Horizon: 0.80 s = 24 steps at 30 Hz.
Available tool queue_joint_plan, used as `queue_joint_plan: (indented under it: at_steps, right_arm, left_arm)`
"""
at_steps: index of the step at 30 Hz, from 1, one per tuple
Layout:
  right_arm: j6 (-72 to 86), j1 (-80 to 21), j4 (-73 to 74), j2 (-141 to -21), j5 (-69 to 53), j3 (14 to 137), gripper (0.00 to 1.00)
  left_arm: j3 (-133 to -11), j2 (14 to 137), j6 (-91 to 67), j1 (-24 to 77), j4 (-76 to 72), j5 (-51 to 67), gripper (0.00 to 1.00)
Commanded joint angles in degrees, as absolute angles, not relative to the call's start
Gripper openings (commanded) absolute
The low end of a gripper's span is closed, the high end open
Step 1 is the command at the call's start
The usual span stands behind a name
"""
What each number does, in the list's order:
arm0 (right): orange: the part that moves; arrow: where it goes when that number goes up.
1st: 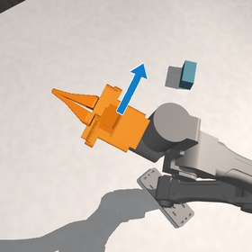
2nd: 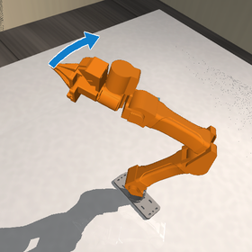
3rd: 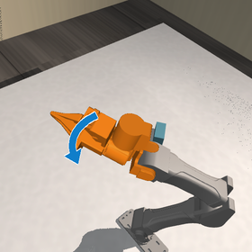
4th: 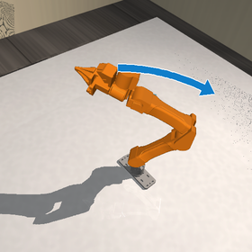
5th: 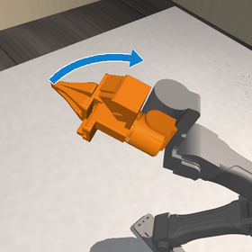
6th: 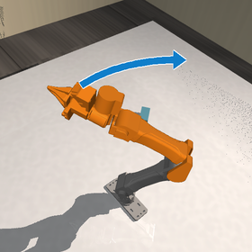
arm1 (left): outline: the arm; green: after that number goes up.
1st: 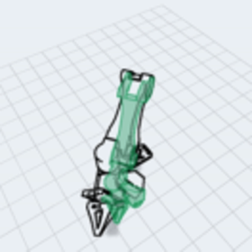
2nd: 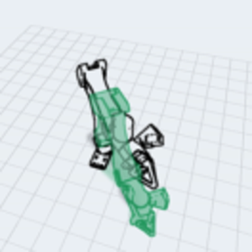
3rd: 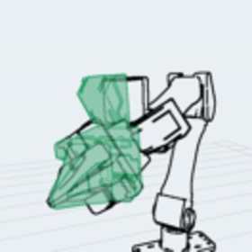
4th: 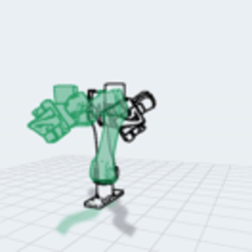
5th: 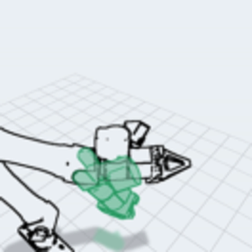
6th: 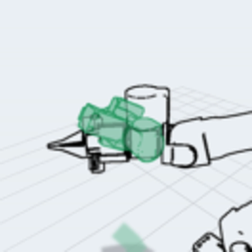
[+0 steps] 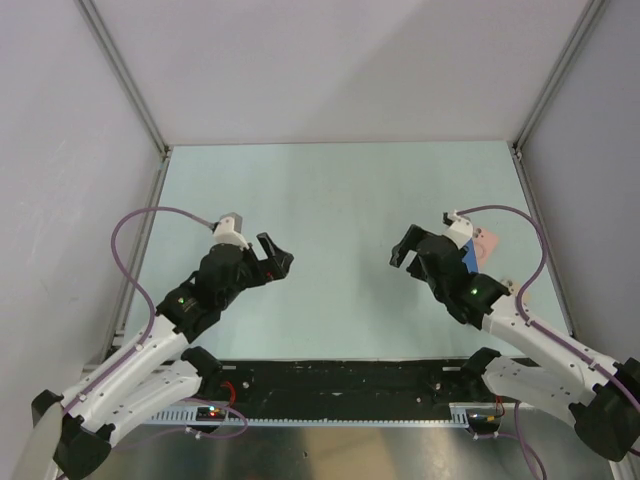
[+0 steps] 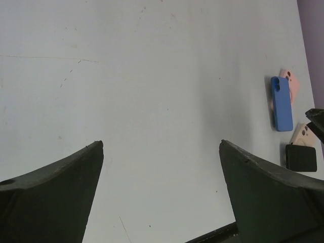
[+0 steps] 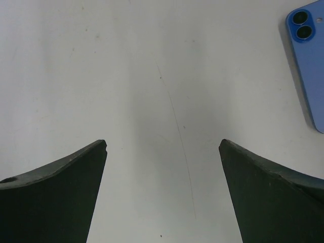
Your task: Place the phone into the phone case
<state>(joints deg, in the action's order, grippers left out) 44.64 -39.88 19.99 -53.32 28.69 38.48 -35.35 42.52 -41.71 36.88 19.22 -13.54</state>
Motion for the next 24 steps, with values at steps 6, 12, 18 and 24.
queue_joint_plan:
  at_steps: [6, 12, 18, 24]
  right_arm:
    - [48.48, -32.17, 25.58, -55.77, 30.04, 42.30, 0.99]
    - [48.76, -24.89, 33.95, -58.40, 31.17, 47.00, 0.99]
    - [48.87, -16.10, 42.04, -55.90, 32.14, 48.49, 0.99]
    - [45.52, -8.77, 42.69, -57.43, 29.44, 48.43, 0.99]
  left_arm:
    - [-41.29, 43.98, -36.61, 36.46, 23.82, -8.48, 1.00]
    - [-43.31, 45.81, -35.52, 36.18, 24.82, -4.05, 1.00]
    - [-45.11, 48.45, -34.99, 35.95, 25.73, 0.90, 1.00]
    - [-46.35, 51.11, -34.84, 35.41, 25.75, 4.14, 1.00]
